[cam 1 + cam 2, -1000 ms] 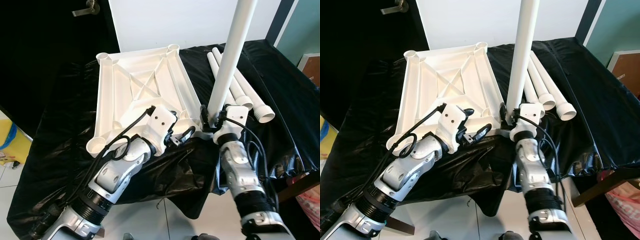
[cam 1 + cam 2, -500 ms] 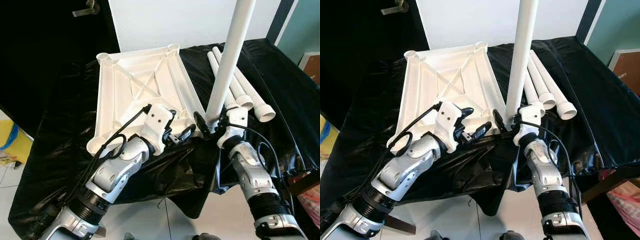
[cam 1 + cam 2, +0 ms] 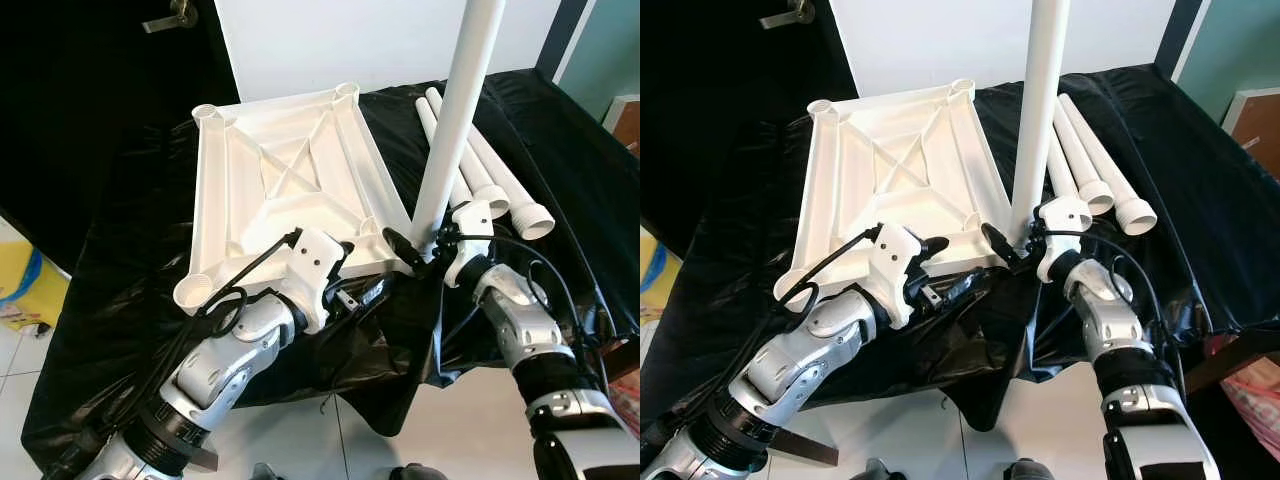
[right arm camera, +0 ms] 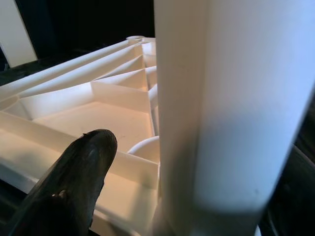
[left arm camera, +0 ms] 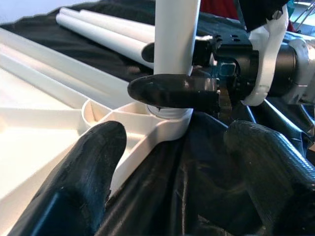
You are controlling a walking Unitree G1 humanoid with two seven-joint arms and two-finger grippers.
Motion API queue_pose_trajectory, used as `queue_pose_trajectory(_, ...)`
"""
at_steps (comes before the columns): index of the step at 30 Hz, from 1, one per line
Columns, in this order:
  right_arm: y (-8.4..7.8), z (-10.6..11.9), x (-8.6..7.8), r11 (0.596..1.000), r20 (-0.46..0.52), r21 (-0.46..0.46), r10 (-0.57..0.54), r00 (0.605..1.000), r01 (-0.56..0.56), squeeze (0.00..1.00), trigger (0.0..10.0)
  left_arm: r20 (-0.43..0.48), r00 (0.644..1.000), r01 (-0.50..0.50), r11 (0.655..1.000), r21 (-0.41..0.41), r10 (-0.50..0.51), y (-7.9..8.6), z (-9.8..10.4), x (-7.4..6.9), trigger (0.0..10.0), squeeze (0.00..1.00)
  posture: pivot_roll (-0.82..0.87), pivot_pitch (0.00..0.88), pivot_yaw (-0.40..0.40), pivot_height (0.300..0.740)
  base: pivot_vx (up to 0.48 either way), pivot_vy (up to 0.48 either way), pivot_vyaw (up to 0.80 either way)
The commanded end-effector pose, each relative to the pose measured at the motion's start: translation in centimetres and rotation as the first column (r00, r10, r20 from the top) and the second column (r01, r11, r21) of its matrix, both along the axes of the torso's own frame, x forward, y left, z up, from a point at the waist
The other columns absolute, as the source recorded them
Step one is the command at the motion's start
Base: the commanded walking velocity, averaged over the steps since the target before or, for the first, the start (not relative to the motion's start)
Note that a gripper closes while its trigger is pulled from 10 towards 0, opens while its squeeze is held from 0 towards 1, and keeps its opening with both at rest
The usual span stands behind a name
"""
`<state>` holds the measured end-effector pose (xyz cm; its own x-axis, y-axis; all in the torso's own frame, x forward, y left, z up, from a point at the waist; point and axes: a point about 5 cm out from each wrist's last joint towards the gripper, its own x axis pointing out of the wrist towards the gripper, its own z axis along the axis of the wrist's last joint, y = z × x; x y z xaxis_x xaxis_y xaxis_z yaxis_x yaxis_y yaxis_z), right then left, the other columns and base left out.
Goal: Building children table
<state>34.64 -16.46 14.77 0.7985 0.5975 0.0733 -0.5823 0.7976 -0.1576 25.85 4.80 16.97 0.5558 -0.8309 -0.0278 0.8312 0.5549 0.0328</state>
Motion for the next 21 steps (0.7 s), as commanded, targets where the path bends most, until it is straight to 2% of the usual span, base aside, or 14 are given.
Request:
queue_pose_trajectory(1, 0.4, -0.3, 0.0, 0.999, -0.007, -0.026, 0.036, 0.999, -0.036, 0.00, 10.0, -0.014, 0.957, 0.290, 0.957, 0.007, -0.290, -0.7, 0.1, -1.7, 10.0, 0.00, -0.06, 0.100, 0.082, 0.740, 0.000, 0.000, 0.00)
queue_pose_trajectory(5, 0.3, -0.3, 0.4, 0.998, -0.015, -0.049, 0.047, 0.999, -0.047, 0.00, 10.0, -0.014, 0.957, 0.290, 0.957, 0.011, -0.290, -0.7, 0.1, -1.8, 10.0, 0.00, -0.06, 0.096, 0.081, 0.740, 0.000, 0.000, 0.00)
queue_pose_trajectory(6, 0.2, -0.3, 0.6, 0.997, -0.017, -0.058, 0.049, 0.999, -0.050, 0.00, 8.8, -0.013, 0.958, 0.288, 0.958, 0.011, -0.288, -0.8, 0.2, -1.8, 10.0, 0.00, -0.05, 0.094, 0.076, 0.740, 0.000, 0.000, 0.00)
queue_pose_trajectory(7, 0.2, -0.3, 0.6, 0.997, -0.017, -0.058, 0.049, 0.999, -0.050, 0.00, 8.8, -0.013, 0.958, 0.288, 0.958, 0.011, -0.288, -0.8, 0.2, -1.8, 10.0, 0.00, -0.05, 0.094, 0.076, 0.740, 0.000, 0.000, 0.00)
queue_pose_trajectory(8, 0.1, -0.3, 0.7, 0.997, -0.020, -0.062, 0.053, 0.998, -0.054, 0.00, 2.7, -0.010, 0.959, 0.283, 0.959, 0.011, -0.283, -0.8, 0.2, -1.8, 10.0, 0.00, -0.05, 0.092, 0.074, 0.740, 0.000, 0.000, 0.00)
queue_pose_trajectory(9, 0.1, -0.3, 0.7, 0.997, -0.020, -0.062, 0.053, 0.998, -0.054, 0.00, 2.7, -0.010, 0.959, 0.283, 0.959, 0.011, -0.283, -0.8, 0.2, -1.8, 10.0, 0.00, -0.05, 0.092, 0.074, 0.740, 0.000, 0.000, 0.00)
queue_pose_trajectory(10, 0.1, -0.4, 0.7, 0.996, -0.023, -0.062, 0.056, 0.998, -0.057, 0.00, 0.0, -0.008, 0.961, 0.277, 0.961, 0.010, -0.277, -0.7, 0.3, -1.8, 10.0, 0.00, -0.05, 0.091, 0.070, 0.740, 0.000, 0.000, 0.00)
queue_pose_trajectory(21, -0.7, -1.2, 0.8, 0.998, -0.045, -0.056, 0.009, 0.999, -0.011, 0.00, 0.0, 0.008, 0.971, 0.241, 0.970, 0.015, -0.241, -0.2, 0.9, -1.1, 10.0, 0.00, -0.05, 0.082, 0.072, 0.740, 0.000, 0.000, 0.00)
